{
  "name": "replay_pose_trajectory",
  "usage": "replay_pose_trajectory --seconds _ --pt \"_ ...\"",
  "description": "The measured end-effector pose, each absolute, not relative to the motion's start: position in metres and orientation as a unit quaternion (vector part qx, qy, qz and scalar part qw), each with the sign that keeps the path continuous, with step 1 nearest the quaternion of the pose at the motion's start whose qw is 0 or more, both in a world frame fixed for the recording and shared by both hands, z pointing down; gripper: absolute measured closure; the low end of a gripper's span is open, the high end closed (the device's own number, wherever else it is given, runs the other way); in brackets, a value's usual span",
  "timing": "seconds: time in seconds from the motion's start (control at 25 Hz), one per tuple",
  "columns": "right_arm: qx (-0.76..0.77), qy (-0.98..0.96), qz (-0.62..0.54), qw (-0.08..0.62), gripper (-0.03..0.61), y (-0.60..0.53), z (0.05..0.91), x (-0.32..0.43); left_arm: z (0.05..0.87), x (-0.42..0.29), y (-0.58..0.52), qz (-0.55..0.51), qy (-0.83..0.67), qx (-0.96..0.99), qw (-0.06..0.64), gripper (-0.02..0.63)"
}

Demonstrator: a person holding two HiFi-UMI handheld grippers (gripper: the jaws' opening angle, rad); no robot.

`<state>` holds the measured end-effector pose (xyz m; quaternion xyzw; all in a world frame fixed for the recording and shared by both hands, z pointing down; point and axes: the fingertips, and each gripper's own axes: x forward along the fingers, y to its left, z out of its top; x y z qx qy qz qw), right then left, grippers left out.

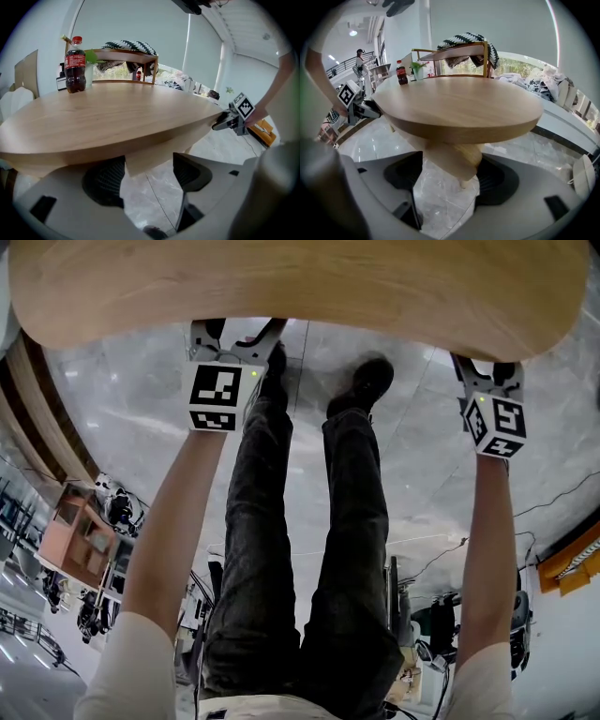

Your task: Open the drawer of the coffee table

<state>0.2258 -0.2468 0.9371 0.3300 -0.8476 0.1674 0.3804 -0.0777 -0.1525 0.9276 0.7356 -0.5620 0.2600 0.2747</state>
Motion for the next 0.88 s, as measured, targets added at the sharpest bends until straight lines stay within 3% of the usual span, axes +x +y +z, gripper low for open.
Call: replay_pose_trajectory --seconds 0.88 --pt "0.331 -0.842 0.186 0.383 0.218 -0.231 0.937 0.229 0.925 -0.076 -0.141 0.27 -0.557 0.736 0.276 0.276"
